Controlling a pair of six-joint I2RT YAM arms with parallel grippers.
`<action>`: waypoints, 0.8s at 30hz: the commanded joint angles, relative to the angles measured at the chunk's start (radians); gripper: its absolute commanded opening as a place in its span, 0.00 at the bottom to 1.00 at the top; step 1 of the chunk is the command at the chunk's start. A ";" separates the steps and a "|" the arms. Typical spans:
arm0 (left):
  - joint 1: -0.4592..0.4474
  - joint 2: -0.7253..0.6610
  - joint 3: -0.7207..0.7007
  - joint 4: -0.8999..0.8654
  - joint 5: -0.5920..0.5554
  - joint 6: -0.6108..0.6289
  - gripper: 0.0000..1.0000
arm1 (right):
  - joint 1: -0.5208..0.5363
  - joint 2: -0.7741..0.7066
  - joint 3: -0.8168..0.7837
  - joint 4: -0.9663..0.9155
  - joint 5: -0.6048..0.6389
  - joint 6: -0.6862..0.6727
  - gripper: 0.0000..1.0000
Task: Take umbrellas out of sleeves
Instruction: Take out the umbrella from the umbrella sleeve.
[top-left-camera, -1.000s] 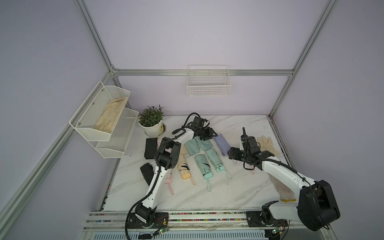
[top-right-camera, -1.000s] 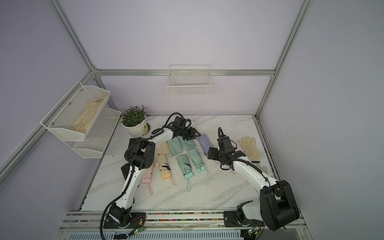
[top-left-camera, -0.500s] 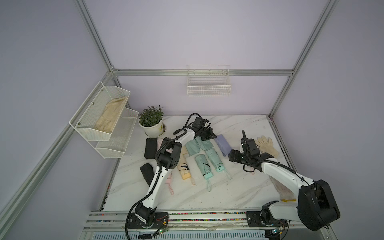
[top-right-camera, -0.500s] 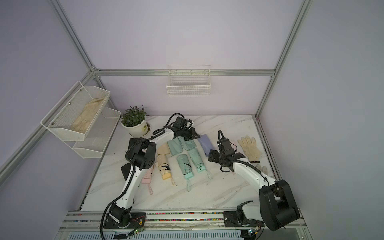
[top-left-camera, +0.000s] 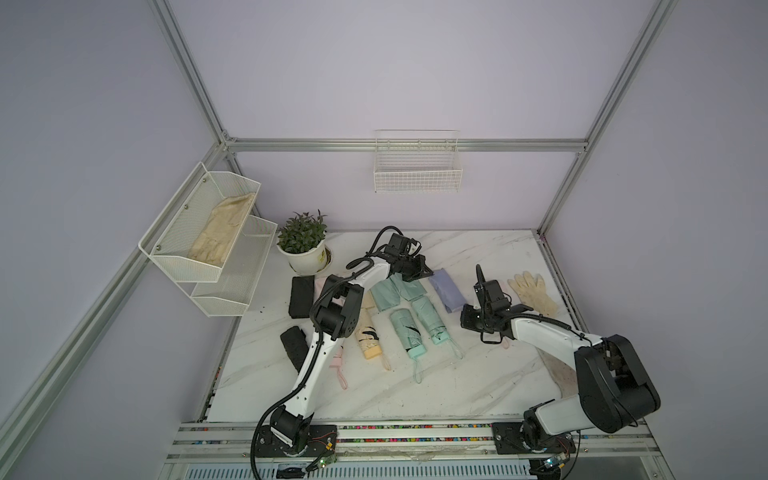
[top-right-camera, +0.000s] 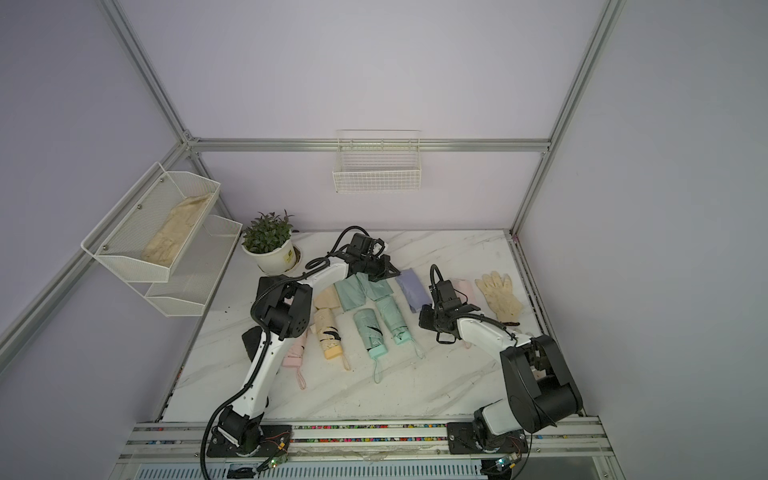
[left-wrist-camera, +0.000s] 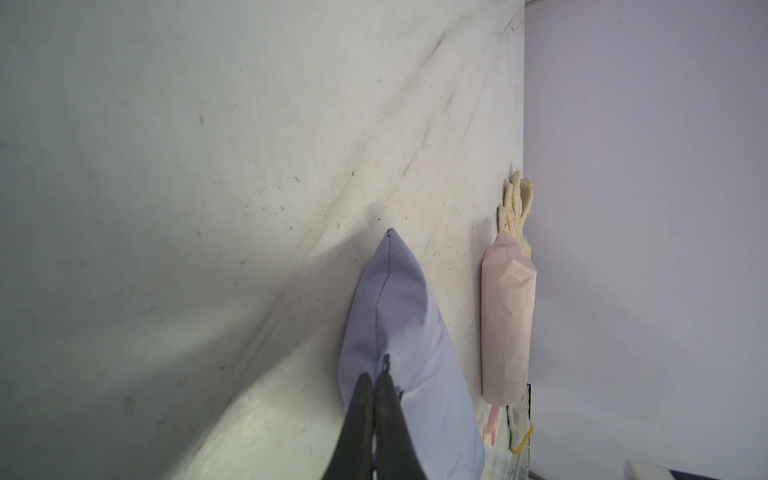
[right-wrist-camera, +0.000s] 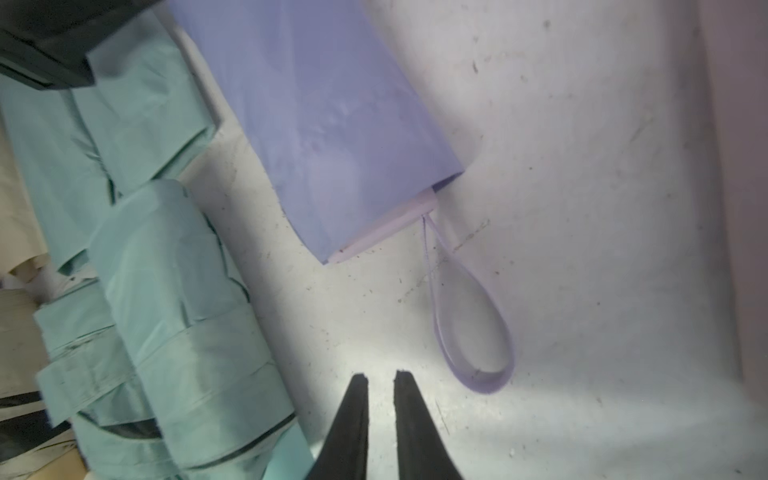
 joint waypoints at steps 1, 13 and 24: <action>-0.004 -0.034 0.076 0.028 0.031 0.006 0.00 | 0.003 0.036 0.043 0.024 0.040 0.012 0.16; 0.000 -0.038 0.076 0.021 0.039 0.011 0.00 | 0.003 0.034 0.071 0.001 0.130 -0.025 0.31; 0.000 -0.047 0.061 0.021 0.044 0.011 0.00 | 0.003 0.192 0.169 -0.007 0.241 -0.058 0.44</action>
